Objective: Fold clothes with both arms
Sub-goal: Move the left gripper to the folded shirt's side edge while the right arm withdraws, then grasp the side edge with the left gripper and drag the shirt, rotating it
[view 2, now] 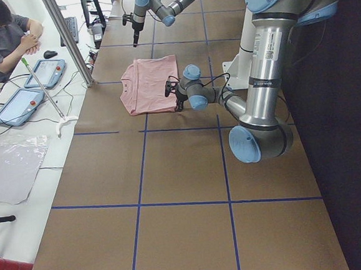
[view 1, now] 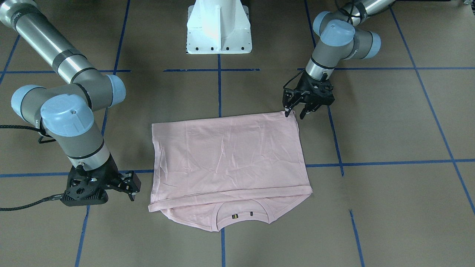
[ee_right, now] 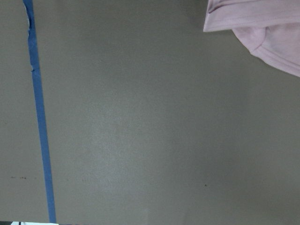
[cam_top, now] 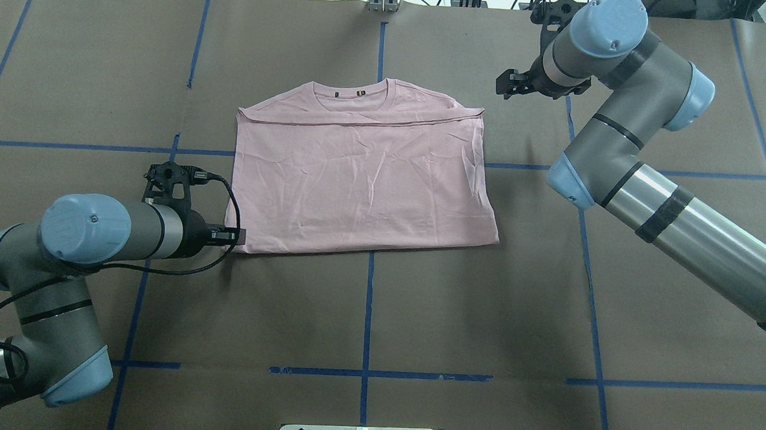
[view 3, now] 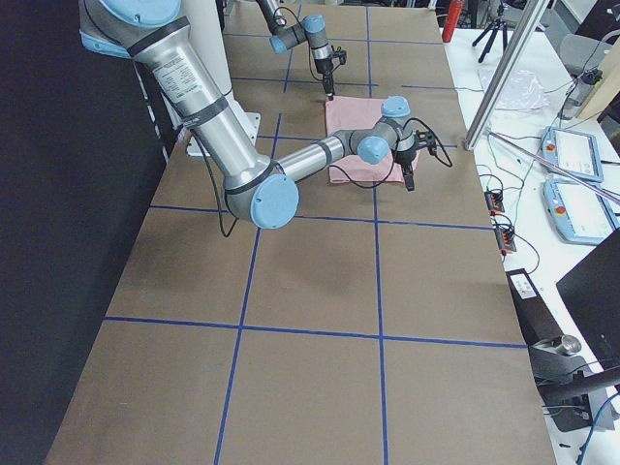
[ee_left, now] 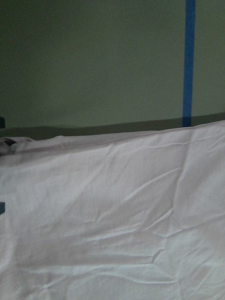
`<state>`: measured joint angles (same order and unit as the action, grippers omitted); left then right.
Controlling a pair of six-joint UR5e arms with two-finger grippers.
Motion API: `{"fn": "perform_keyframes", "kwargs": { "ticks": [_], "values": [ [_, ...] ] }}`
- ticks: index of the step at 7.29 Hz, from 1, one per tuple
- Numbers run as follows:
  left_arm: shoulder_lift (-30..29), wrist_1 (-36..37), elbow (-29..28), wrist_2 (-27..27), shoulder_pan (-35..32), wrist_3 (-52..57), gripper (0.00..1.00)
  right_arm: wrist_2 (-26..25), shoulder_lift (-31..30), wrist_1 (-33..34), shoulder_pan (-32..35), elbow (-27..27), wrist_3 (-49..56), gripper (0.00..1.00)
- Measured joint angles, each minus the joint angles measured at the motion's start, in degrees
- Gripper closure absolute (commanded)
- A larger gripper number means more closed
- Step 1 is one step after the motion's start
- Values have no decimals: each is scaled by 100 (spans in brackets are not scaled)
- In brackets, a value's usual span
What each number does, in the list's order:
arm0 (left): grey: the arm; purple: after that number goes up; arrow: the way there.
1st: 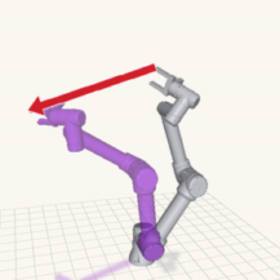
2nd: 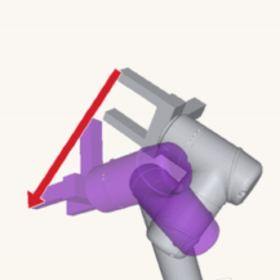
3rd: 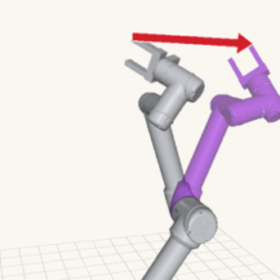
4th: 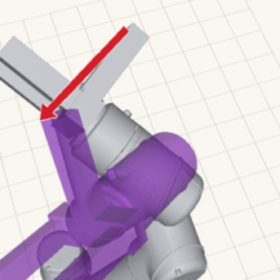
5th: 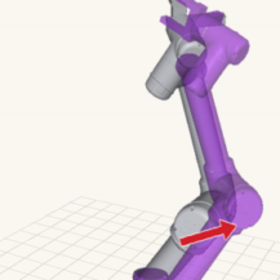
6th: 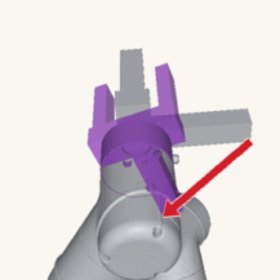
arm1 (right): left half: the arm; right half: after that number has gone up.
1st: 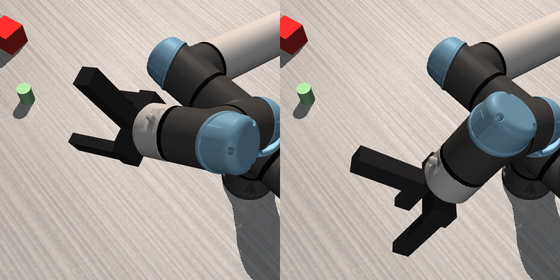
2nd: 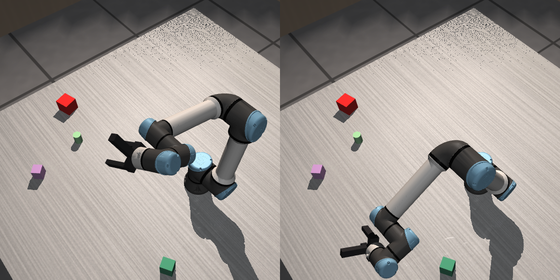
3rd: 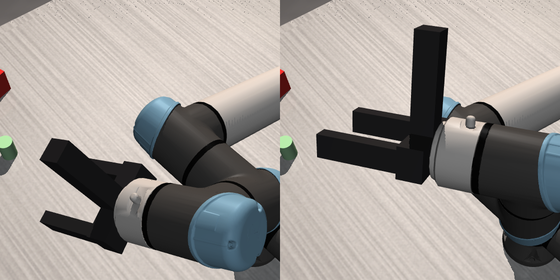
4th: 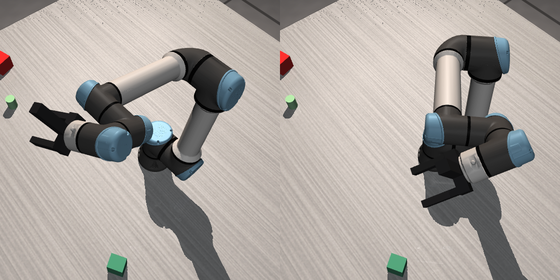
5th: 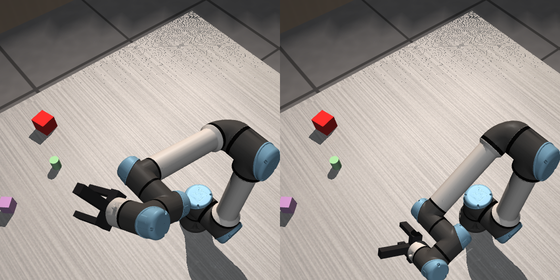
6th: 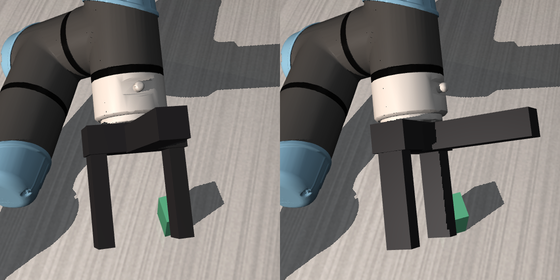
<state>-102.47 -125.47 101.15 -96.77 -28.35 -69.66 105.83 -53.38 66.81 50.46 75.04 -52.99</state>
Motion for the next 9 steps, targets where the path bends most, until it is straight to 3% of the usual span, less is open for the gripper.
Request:
{"fn": "perform_keyframes", "kwargs": {
  "ticks": [2,7,9],
  "values": [
    [8,47,-6,33,98,-3,100,-1,-8,-1,-1,2,-3,0],
    [31,163,94,30,120,523,100,-12,-31,4,-1,-2,-8,0],
    [-12,310,-50,26,-464,1601,100,-17,-32,13,-1,-12,-6,0]
  ]
}}
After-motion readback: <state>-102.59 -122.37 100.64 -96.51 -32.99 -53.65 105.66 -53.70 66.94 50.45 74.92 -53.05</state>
